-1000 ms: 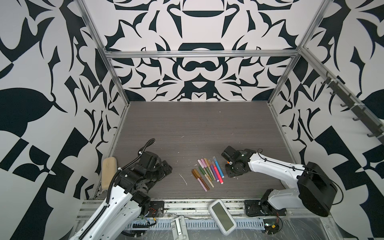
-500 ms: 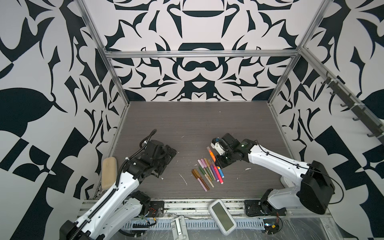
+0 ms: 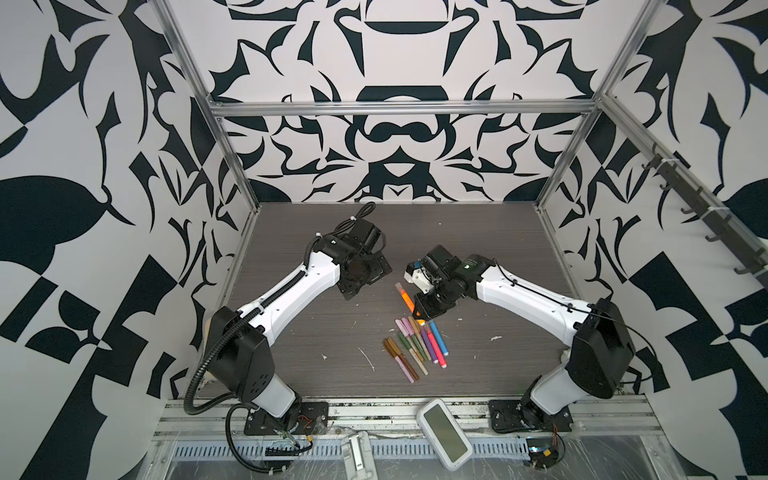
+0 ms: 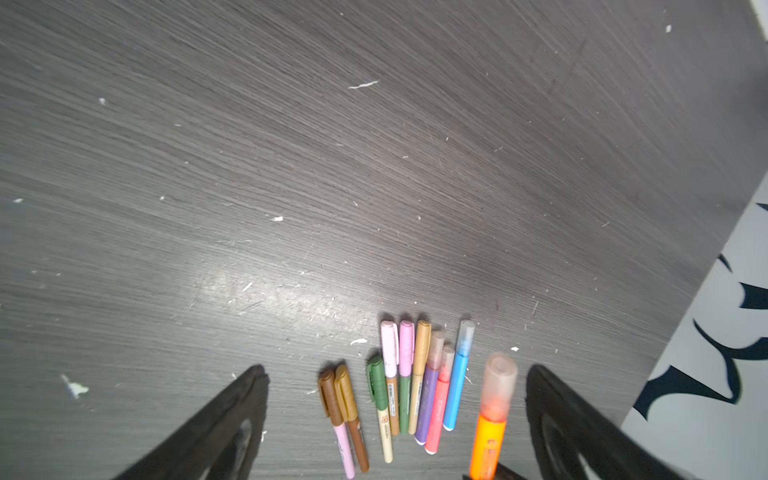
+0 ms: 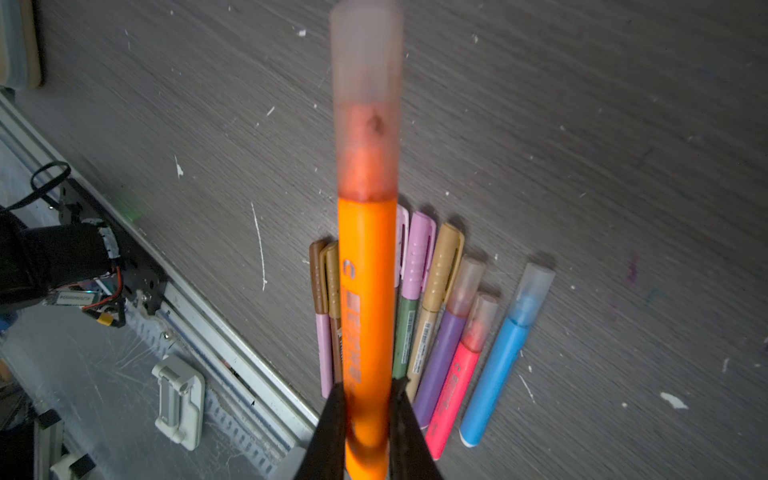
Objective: Open the pen caps
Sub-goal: 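Lift the orange highlighter toward the left gripper while the left gripper approaches its cap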
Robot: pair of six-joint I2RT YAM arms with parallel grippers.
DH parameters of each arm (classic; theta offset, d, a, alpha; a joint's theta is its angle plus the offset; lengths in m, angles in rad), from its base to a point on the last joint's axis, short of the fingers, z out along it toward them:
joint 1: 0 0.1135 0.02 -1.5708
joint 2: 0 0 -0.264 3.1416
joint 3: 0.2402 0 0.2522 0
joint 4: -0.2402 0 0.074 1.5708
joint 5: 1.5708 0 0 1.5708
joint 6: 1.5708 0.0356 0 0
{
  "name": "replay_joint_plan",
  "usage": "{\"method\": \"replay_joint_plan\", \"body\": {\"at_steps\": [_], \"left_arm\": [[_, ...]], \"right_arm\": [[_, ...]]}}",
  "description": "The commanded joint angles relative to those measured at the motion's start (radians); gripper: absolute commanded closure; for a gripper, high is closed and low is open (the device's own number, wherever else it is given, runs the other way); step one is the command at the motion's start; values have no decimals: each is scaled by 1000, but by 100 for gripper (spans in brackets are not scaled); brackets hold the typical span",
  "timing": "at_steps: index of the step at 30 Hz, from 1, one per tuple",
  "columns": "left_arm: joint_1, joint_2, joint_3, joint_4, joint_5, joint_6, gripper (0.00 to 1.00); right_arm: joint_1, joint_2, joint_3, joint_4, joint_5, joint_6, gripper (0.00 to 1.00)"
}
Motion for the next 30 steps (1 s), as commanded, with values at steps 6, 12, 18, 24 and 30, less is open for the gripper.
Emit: {"method": "replay_joint_plan", "body": {"at_steps": [6, 12, 18, 24, 30], "left_arm": [[2, -45, -118, 274, 156, -34, 14], [-2, -53, -168, 421, 196, -107, 14], [0, 5, -121, 439, 300, -62, 35], [1, 20, -69, 361, 271, -16, 50], [7, 19, -62, 338, 260, -3, 53]], "right_arm": [[-41, -14, 80, 28, -157, 24, 100], [-91, 6, 125, 44, -248, 30, 100], [-107, 31, 168, 19, -284, 3, 100], [-114, 36, 183, -12, -283, -27, 100], [-118, 38, 180, -33, -279, -48, 100]]}}
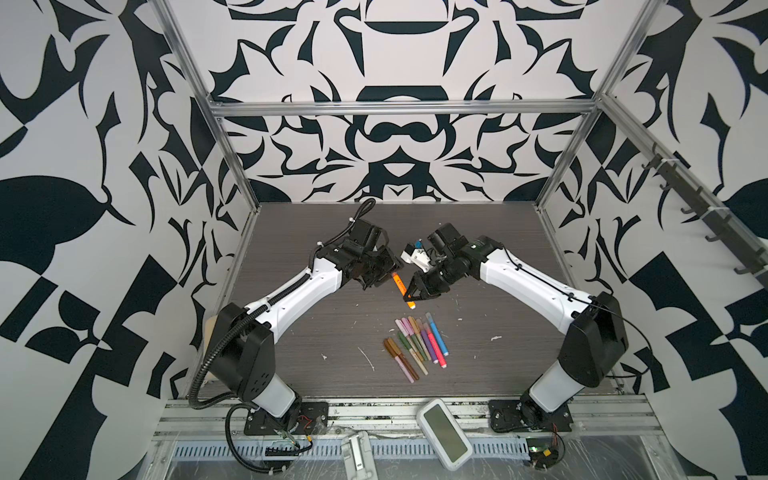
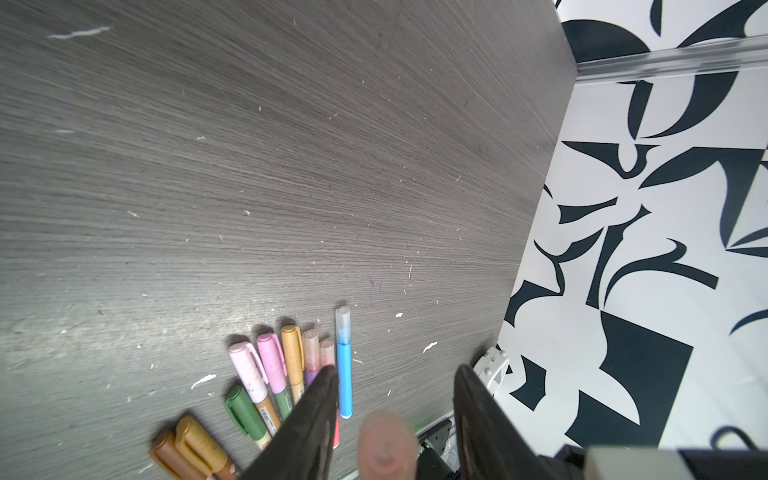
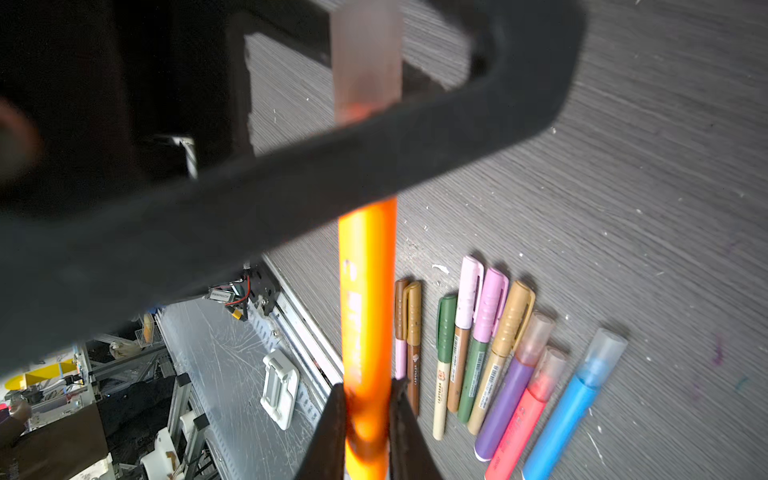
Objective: Open the pen caps
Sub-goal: 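Lift the orange highlighter toward the left gripper while the left gripper approaches its cap, then grip the pink cap with the left gripper and pull it off the highlighter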
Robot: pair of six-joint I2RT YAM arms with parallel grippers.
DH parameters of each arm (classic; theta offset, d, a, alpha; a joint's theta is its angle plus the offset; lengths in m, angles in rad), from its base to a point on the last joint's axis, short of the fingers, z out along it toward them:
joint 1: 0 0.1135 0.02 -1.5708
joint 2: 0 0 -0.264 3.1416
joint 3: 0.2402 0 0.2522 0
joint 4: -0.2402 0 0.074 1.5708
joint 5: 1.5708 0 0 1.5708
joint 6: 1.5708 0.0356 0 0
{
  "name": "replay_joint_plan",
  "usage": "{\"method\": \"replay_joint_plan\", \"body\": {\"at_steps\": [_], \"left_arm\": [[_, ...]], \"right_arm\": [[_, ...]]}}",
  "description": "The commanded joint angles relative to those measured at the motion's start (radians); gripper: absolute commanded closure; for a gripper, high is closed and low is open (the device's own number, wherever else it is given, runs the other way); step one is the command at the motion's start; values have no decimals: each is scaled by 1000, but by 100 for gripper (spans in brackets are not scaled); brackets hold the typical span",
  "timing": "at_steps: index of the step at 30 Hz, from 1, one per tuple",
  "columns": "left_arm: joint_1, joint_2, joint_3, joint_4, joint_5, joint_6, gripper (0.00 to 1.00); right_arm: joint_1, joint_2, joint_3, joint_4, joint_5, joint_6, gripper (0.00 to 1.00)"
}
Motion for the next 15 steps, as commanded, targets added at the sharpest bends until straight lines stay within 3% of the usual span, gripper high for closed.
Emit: {"method": "replay_joint_plan", "body": {"at_steps": [1, 5, 11, 15], "left_arm": [[8, -2, 24, -45, -6, 19, 55], [10, 12, 26, -7, 39, 18, 81], [11, 31, 45, 16, 79, 37, 100], [11, 43, 90, -49, 48, 83, 100]], "right_arm": [[-6, -11, 40, -35, -11, -39, 100], [-5, -12, 31, -41, -8, -49, 100], [-14, -9, 40, -42, 2, -47, 100], [-39, -23, 37, -35, 3, -40, 71]]}}
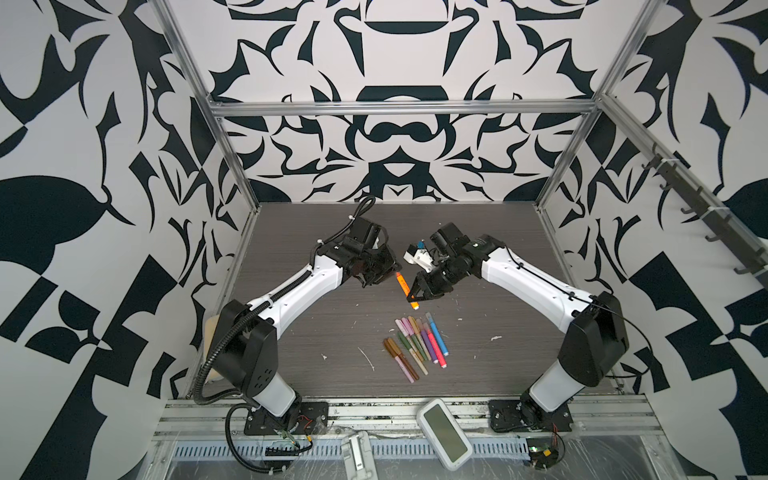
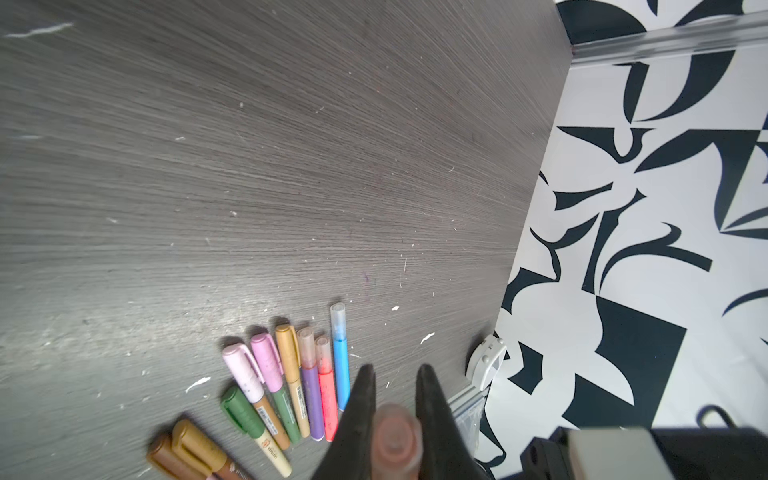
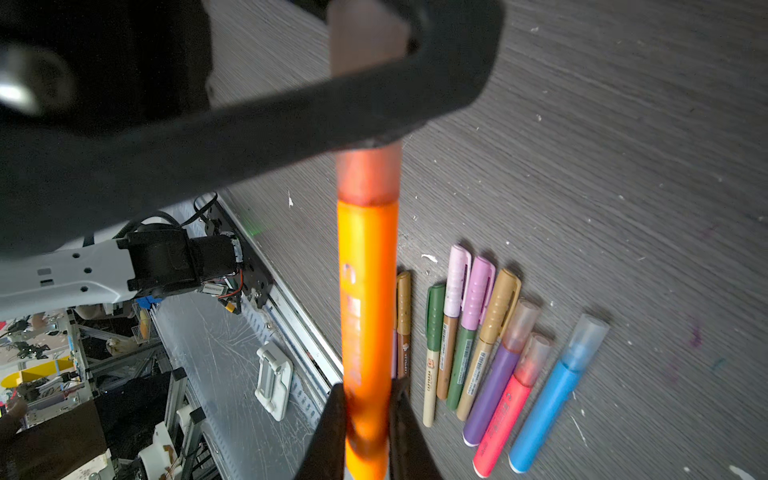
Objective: Open the pen caps
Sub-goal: 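Grip the pink cap with the left gripper and pull it off the highlighter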
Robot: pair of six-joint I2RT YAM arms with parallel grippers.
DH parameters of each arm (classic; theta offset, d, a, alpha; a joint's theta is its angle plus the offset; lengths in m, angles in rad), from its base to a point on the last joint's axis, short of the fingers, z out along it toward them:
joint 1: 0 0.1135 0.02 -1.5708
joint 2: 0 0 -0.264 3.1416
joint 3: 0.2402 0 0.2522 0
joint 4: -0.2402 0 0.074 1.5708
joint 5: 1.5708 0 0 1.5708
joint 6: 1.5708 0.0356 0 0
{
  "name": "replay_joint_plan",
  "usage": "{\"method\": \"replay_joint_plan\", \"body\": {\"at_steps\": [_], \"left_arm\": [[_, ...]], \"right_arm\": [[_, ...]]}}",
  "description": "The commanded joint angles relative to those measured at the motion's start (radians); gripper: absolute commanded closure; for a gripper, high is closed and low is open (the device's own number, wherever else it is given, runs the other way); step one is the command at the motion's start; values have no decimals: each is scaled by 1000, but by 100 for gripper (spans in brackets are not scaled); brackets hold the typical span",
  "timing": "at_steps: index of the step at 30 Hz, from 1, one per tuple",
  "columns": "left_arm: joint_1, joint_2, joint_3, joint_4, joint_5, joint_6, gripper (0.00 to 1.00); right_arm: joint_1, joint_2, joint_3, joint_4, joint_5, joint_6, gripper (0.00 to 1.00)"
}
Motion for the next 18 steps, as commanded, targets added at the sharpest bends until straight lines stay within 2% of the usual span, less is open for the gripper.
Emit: {"method": "replay_joint_plan", "body": {"at_steps": [1, 5, 9, 11, 15, 18], "left_arm": [[2, 16, 75, -82, -26, 52, 100], [2, 39, 198, -290, -195, 110, 100], [1, 1, 216, -314, -353, 41, 100], [6, -28, 185, -262, -353, 17, 100], [18, -20, 199, -278, -328, 41, 100], [18, -24, 189, -259, -293, 65, 100]], "right_arm": [[-22, -33, 33, 3, 1, -9, 67], [-53, -68, 14, 43, -5, -3, 63], [-76, -87, 5, 83, -9, 13, 63], [-75, -94, 10, 104, -16, 15, 63], [-75, -99, 19, 169, -68, 33, 65], [-75, -86, 24, 203, -108, 40, 61]]}}
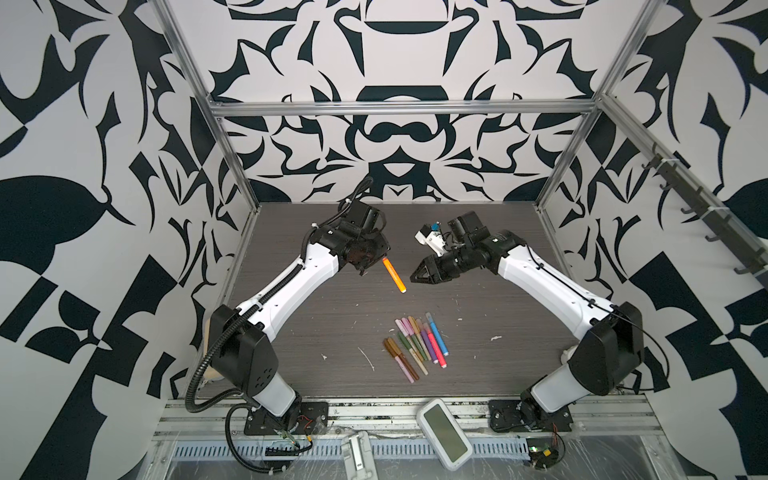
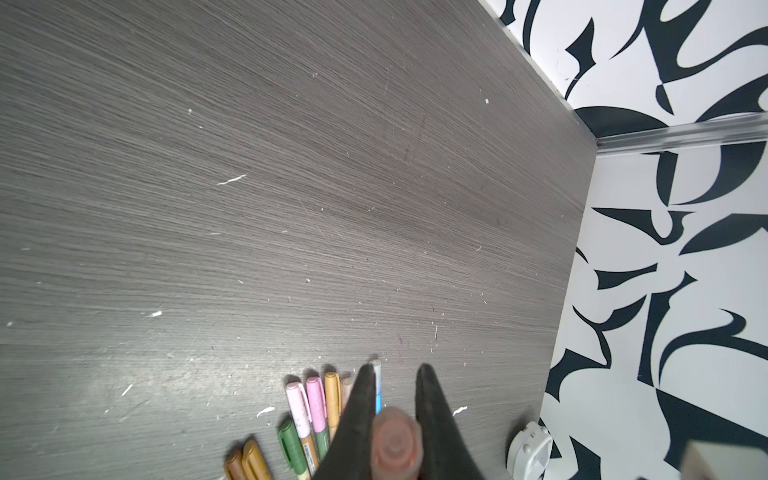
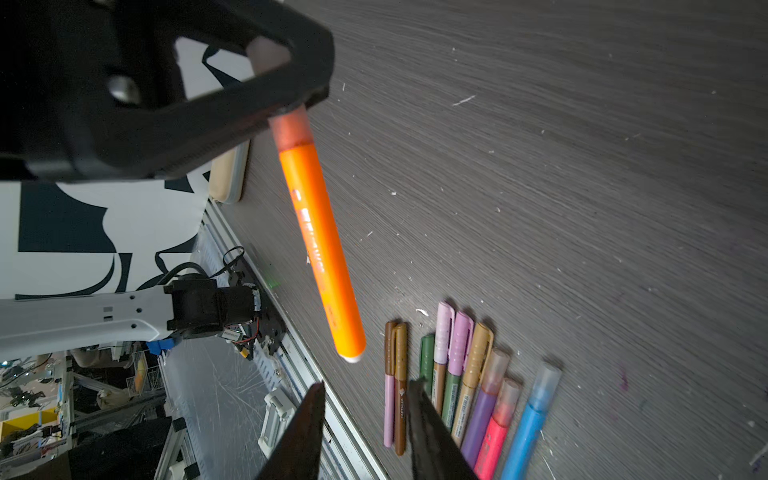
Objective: Open the pen caps
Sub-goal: 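Grip the pink cap with the left gripper and pull it off the highlighter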
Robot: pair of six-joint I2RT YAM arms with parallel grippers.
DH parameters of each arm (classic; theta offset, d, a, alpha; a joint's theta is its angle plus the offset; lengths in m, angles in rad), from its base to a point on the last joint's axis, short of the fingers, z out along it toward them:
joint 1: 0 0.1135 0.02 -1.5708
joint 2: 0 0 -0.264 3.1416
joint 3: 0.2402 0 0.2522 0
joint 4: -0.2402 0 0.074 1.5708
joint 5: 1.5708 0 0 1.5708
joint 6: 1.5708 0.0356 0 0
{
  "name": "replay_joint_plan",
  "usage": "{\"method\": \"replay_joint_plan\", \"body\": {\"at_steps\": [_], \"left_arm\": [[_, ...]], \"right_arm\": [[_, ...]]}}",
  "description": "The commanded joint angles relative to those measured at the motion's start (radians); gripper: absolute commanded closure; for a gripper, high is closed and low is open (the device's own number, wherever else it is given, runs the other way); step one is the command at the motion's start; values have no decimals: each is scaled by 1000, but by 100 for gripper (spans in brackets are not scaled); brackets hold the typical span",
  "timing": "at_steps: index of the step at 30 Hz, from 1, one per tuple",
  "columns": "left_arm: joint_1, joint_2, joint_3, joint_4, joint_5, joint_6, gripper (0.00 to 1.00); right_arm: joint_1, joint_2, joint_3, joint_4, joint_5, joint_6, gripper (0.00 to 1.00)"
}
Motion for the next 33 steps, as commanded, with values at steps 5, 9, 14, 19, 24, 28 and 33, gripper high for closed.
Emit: {"method": "replay_joint_plan", "body": {"at_steps": [5, 9, 14, 19, 24, 28, 33], "left_arm": [[5, -13, 11, -103, -13, 30, 100], [8, 25, 77, -291, -118, -77, 100], [22, 78, 137, -395, -107, -94, 100], [22, 75, 139, -382, -109, -95, 100], [21, 48, 117, -280, -69, -79, 100], [22, 26, 114, -239, -73, -62, 100], [21, -13, 71, -203, -89, -73, 100]], "right_arm": [[2, 13, 33, 109, -80, 46, 61], [3, 35, 50, 104, -80, 53, 64], [4, 52, 68, 70, -67, 35, 65], [5, 57, 69, 56, -65, 30, 66], [17, 53, 66, 56, -79, 21, 65], [29, 48, 59, 75, -96, 31, 65], [47, 40, 43, 122, -119, 72, 66]]}}
